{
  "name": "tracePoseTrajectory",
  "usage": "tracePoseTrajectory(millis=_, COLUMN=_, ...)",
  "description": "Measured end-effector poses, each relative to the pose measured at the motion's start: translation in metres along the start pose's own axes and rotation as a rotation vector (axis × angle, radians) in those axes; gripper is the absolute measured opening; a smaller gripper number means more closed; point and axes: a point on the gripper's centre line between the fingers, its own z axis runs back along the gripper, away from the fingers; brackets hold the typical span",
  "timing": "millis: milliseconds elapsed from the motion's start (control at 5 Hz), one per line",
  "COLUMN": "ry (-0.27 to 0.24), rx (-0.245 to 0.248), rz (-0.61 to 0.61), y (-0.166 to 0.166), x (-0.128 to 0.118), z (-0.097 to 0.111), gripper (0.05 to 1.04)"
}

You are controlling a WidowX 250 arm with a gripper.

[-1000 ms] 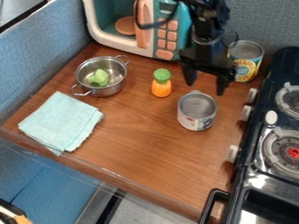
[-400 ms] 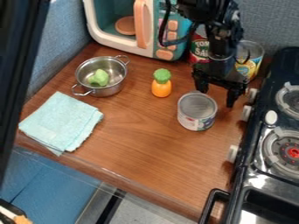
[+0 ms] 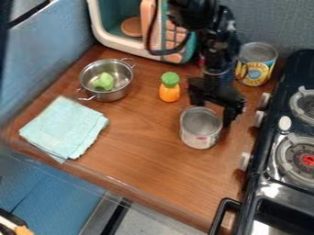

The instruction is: Move the white can to the middle bottom of the table

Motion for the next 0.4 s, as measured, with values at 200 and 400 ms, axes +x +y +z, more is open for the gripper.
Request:
tracePoseTrajectory(millis=200, ry=0.011, rx=-0.004, rz=-0.009, y=0.009, x=-0.024, z=0.009, gripper=0.999)
tracePoseTrajectory(millis=400, ry=0.045, rx=0.002, rz=-0.029, y=0.018, x=-0.052, z=0.012, gripper=0.999)
